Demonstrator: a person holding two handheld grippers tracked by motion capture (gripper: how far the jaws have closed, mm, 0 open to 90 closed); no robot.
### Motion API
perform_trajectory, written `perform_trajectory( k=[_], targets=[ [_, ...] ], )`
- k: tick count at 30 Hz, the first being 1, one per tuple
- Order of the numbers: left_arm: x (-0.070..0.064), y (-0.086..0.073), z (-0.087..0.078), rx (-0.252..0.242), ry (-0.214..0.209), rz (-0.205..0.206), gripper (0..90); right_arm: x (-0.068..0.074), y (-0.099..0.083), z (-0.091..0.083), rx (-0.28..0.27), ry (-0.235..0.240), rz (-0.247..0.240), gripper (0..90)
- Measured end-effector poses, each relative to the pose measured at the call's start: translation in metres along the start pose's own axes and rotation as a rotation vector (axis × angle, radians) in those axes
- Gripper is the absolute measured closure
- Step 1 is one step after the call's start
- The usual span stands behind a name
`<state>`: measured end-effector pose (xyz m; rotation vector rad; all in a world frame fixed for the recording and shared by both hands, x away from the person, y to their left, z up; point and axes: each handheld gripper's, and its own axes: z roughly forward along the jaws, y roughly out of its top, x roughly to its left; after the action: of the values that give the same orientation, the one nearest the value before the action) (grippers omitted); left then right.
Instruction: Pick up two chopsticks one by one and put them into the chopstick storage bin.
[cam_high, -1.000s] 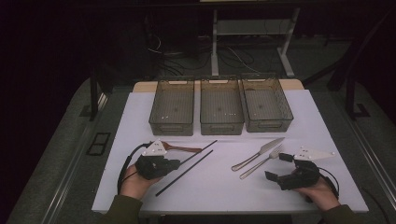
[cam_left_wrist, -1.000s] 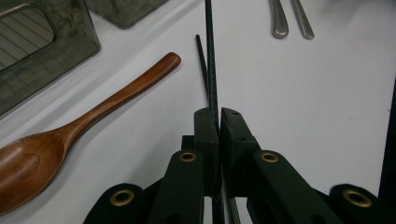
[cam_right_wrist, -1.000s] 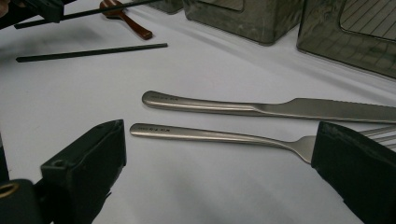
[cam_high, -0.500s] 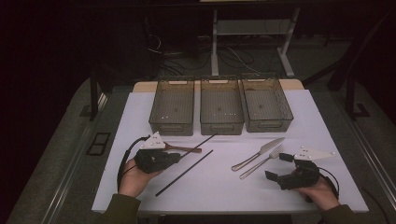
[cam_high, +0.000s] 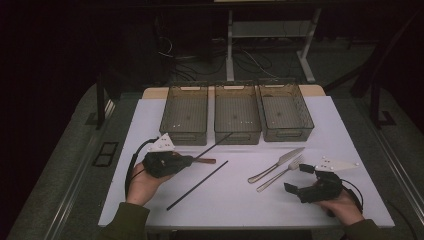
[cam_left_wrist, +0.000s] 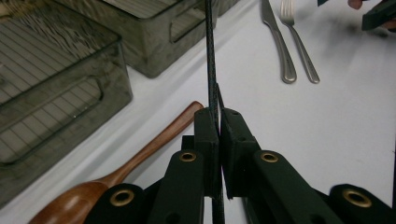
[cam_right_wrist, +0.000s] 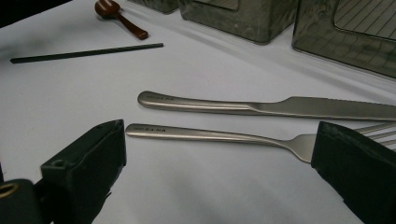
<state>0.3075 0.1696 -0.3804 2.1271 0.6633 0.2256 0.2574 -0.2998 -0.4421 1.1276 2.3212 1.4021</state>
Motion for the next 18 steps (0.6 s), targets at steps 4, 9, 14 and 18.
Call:
perform_trajectory(
  k=[4, 9, 14, 18],
  targets=[
    [0.004, 0.003, -0.002, -0.014, 0.008, -0.004, 84.7, 0.000, 0.000, 0.000, 0.001, 0.000, -0.002, 2.7],
    [0.010, 0.007, -0.002, -0.019, 0.019, -0.007, 84.8, 0.000, 0.000, 0.000, 0.000, 0.001, -0.006, 2.7],
    [0.018, 0.015, -0.002, -0.024, 0.034, 0.001, 84.8, 0.000, 0.000, -0.001, 0.000, -0.004, 0.004, 2.7],
    [0.025, 0.023, -0.002, -0.028, 0.050, 0.000, 84.7, -0.001, -0.001, -0.002, -0.005, -0.005, -0.002, 2.7]
  ],
)
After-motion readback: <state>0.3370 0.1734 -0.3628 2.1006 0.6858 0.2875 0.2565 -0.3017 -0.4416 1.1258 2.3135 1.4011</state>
